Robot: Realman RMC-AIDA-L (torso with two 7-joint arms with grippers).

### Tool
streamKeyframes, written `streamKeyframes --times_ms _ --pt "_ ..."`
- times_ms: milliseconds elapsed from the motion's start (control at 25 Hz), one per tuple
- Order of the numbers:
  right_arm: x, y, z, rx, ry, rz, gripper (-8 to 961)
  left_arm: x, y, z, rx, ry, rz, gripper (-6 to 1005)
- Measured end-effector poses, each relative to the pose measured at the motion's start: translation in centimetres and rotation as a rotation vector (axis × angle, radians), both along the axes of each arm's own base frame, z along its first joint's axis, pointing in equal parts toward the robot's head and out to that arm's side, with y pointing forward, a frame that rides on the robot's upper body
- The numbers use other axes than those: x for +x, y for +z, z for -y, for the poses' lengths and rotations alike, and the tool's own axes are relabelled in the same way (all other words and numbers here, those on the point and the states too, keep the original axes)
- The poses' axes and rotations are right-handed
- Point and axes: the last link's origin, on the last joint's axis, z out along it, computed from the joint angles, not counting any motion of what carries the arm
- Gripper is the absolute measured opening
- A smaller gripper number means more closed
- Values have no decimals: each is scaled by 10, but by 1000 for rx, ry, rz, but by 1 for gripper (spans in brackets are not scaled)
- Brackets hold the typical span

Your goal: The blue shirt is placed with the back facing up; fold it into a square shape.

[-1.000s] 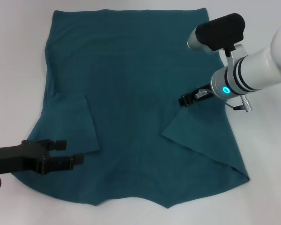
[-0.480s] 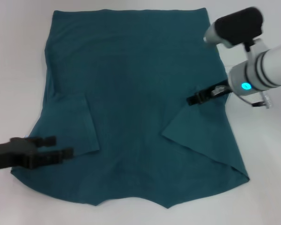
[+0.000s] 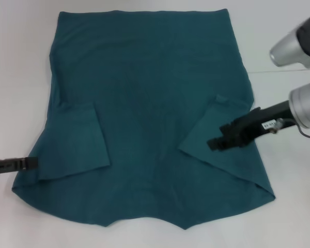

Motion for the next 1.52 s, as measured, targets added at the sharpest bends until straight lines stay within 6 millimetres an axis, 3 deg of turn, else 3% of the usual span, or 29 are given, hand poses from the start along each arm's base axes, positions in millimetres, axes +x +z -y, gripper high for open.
streamKeyframes --times_ms 200,440,960,1520 --pt "1 11 14 -56 46 -4 629 -10 5 -6 -46 235 -41 868" --pt "-6 20 19 -64 82 16 629 -22 4 -9 -37 369 -93 868" --pt "-10 12 18 -77 104 31 630 -26 -27 -17 -39 407 -138 867" --pt "-6 11 17 -56 94 36 629 -22 -37 -22 -59 366 -155 868"
